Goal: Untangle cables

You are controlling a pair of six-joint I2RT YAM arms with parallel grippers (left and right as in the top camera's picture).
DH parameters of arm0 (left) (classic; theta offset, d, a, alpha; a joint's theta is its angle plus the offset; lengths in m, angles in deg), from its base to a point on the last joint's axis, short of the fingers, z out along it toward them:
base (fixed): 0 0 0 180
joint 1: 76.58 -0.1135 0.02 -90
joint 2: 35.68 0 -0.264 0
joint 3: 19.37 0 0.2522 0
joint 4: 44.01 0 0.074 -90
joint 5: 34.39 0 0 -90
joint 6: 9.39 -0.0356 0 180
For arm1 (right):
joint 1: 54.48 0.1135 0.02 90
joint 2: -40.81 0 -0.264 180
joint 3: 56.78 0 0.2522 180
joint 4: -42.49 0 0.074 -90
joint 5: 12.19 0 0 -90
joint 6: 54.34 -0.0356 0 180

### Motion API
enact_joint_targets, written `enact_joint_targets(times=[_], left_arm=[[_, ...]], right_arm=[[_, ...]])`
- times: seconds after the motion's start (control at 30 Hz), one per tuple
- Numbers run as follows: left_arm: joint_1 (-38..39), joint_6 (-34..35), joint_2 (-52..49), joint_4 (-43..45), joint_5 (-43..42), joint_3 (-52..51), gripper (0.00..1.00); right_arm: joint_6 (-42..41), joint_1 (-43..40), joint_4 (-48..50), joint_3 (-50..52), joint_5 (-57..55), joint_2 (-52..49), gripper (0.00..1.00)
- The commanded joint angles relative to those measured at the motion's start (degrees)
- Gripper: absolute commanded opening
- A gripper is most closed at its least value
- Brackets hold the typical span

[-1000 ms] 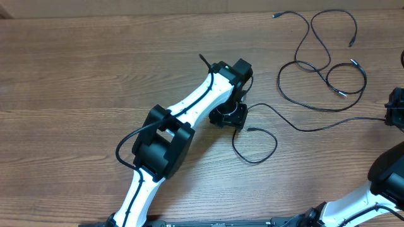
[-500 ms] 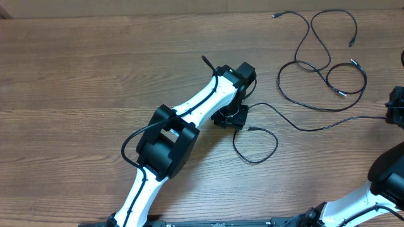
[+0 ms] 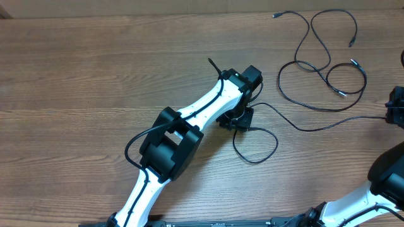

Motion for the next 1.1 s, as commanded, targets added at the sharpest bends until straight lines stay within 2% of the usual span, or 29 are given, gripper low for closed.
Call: enact_joint_targets(times=[0.0, 0.13, 0.27, 0.47, 0.77, 1.07], left_arm=[[0.5, 0.1, -2.8, 0.4, 1.1, -0.2, 0.18], [0.9, 0.1, -4.0, 0.9, 3.3, -0.2, 0.04], [1.5, -0.2, -4.0, 1.2, 6.0, -0.2, 0.04], [2.0, -0.8, -4.0, 1.1, 5.0, 0.2, 0.04], [2.6, -6.0, -4.0, -1.4, -9.4, 6.6, 0.04], [4.5, -6.5, -4.0, 1.6, -14.1, 8.5, 0.04]], right_arm=[[0.0, -0.2, 0.1, -1.1, -0.8, 2.3, 0.04], [0.0, -0.2, 0.2, -1.1, -0.8, 2.3, 0.04], [0.0, -0.2, 0.2, -1.1, -0.8, 2.3, 0.04], [0.0, -0.2, 0.2, -1.1, -0.8, 2.3, 0.04], [1.0, -0.2, -0.3, -1.1, 1.8, 2.3, 0.04], [2.0, -0.2, -0.5, -1.1, 2.7, 2.3, 0.04]])
